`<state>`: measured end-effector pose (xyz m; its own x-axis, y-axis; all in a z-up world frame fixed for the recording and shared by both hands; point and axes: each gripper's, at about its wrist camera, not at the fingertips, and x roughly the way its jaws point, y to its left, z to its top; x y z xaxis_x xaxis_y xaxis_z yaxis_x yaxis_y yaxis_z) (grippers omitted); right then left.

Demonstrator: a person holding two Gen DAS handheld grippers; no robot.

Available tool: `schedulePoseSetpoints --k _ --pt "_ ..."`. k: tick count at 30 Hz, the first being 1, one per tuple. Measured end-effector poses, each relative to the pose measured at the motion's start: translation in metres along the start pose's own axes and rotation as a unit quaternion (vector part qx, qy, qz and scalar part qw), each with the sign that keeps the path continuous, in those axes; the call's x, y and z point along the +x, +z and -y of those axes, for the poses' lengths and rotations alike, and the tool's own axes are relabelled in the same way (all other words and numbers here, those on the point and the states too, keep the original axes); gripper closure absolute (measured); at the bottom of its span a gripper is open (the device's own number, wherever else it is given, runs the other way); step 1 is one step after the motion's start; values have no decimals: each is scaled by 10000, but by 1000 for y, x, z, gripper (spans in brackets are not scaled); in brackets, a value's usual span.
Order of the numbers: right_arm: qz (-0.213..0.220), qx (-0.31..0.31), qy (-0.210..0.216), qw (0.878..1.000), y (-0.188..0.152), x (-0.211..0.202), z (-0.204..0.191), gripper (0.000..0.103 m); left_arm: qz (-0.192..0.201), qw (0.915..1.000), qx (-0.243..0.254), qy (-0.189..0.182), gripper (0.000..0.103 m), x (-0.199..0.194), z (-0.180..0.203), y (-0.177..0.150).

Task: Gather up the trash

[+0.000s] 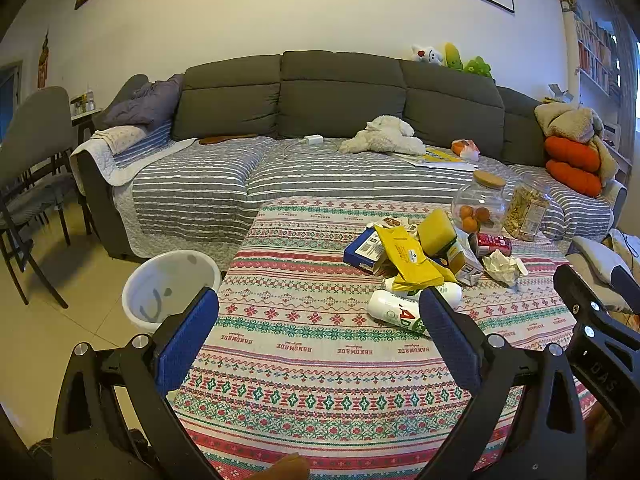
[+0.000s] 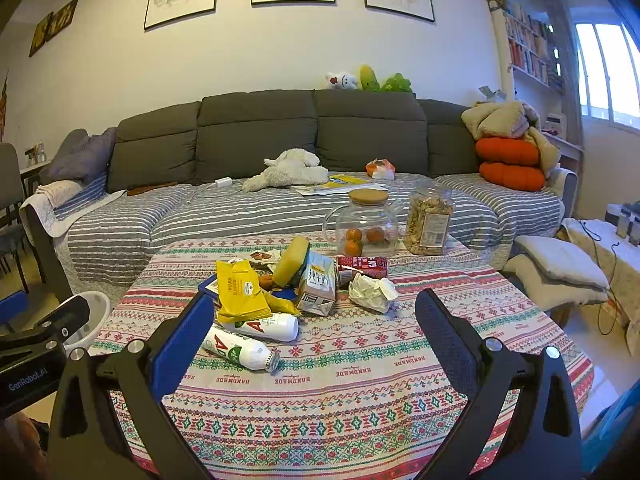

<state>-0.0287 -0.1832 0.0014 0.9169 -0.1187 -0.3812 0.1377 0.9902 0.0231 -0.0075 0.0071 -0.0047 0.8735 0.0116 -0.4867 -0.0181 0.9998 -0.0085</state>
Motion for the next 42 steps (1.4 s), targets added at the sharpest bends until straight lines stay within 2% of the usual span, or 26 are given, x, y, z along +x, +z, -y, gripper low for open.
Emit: schedulePoseSetpoints --k 6,10,16,20,25,29,31,33,36,39,42 --pt "-19 -4 0 10000 0 0 0 5 -22 10000 -3 14 7 1 -1 0" --pt "-171 82 -27 9998 1 5 3 5 -199 9998 -81 -57 7 9 -2 2" --pt "-871 467 -19 9951 14 36 18 6 -887 9949 -412 -245 7 40 -9 7" --pt "-1272 592 43 9901 28 62 26 6 -1470 9872 -553 -283 7 73 -8 11" --pt "-1678 1022 287 9801 45 108 42 6 -1755 9818 -344 -635 7 113 8 27" --pt "-1766 1576 383 9708 40 134 68 6 -2081 9690 -262 -1306 7 154 26 39" --pt "-2017 2012 436 9576 35 148 84 6 -2264 9615 -264 -1533 7 179 36 43" --pt "-2175 2416 727 9429 33 159 95 6 -2384 9573 -270 -1612 7 199 46 43" --pt "-2244 2548 745 9376 33 165 101 6 -2517 9500 -518 -1776 8 229 51 39" --pt "-2285 2616 818 9342 34 171 100 6 -2719 9420 -645 -1857 19 253 51 32" --pt "-2304 2484 776 9376 35 178 93 6 -2962 9322 -580 -1995 40 272 55 29"
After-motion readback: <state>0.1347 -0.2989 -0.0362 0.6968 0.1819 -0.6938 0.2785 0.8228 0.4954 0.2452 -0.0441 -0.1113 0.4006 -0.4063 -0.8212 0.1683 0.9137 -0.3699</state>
